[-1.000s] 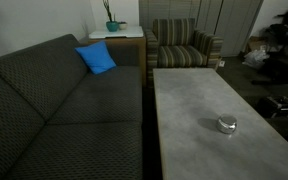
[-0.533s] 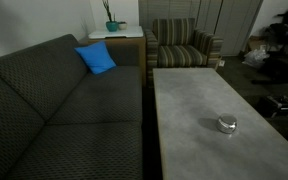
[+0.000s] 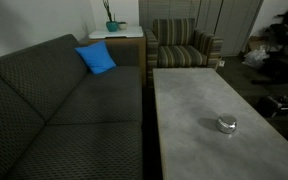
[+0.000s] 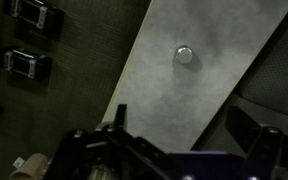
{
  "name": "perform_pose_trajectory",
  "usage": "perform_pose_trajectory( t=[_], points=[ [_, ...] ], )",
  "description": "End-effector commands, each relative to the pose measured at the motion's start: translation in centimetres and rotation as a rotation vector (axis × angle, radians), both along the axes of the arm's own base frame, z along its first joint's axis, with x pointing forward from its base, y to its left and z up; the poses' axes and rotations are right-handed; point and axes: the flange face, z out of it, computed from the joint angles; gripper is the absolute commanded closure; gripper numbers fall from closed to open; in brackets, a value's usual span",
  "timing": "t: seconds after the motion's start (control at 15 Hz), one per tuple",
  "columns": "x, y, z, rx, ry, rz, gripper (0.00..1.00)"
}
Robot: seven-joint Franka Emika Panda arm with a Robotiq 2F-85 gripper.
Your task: Take the lid off the silver container
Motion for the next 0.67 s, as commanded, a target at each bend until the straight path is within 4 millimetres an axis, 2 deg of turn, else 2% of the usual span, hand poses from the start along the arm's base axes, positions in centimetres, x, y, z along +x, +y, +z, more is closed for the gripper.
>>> perform_pose_trajectory(
  t=[0.0,0.2,0.33,0.4,0.53,0.6],
  points=[
    [7.0,3.7,-4.8,0.017,0.11,0.118,0.0],
    [11.4,6.7,-10.9,0.067,0.225,0.211,0.0],
    [13.7,8.2,-15.1,0.089,0.306,0.279,0.0],
    [11.2,8.1,-12.7,0.054,0.245,0.218,0.0],
    [13.2,9.0,-16.0,0.065,0.292,0.253,0.0],
    [13.7,9.0,-16.7,0.067,0.3,0.258,0.0]
  ],
)
